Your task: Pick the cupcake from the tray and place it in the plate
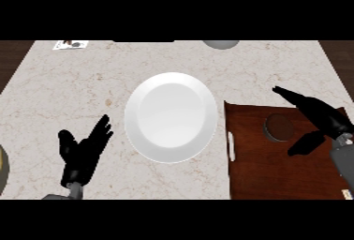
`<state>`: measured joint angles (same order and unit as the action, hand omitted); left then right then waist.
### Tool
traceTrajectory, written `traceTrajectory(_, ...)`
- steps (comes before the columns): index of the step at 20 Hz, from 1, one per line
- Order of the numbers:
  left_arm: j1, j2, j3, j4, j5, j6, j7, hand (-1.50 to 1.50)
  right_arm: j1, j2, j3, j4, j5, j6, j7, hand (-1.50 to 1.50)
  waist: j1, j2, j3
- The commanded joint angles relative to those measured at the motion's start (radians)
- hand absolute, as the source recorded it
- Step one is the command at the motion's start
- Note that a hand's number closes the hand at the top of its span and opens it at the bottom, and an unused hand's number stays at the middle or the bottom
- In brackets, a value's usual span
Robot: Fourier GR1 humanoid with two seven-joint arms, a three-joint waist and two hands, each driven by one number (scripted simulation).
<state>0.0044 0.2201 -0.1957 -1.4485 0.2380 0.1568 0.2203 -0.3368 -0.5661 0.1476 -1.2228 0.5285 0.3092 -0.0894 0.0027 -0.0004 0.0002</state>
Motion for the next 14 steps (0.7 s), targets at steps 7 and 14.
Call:
traceTrajectory(7,0.016,-0.060,0.039,0.031,-0.054,-0.032,-0.036,0.00,-0.023,0.066,-0.042,0.123,0.150,0.009,-0.070,-1.50,0.001,0.001,0.000)
traceTrajectory(14,0.011,-0.078,0.041,0.015,-0.071,-0.026,-0.017,0.00,-0.061,0.109,0.041,0.257,0.275,-0.044,-0.161,1.50,0.008,0.003,0.000)
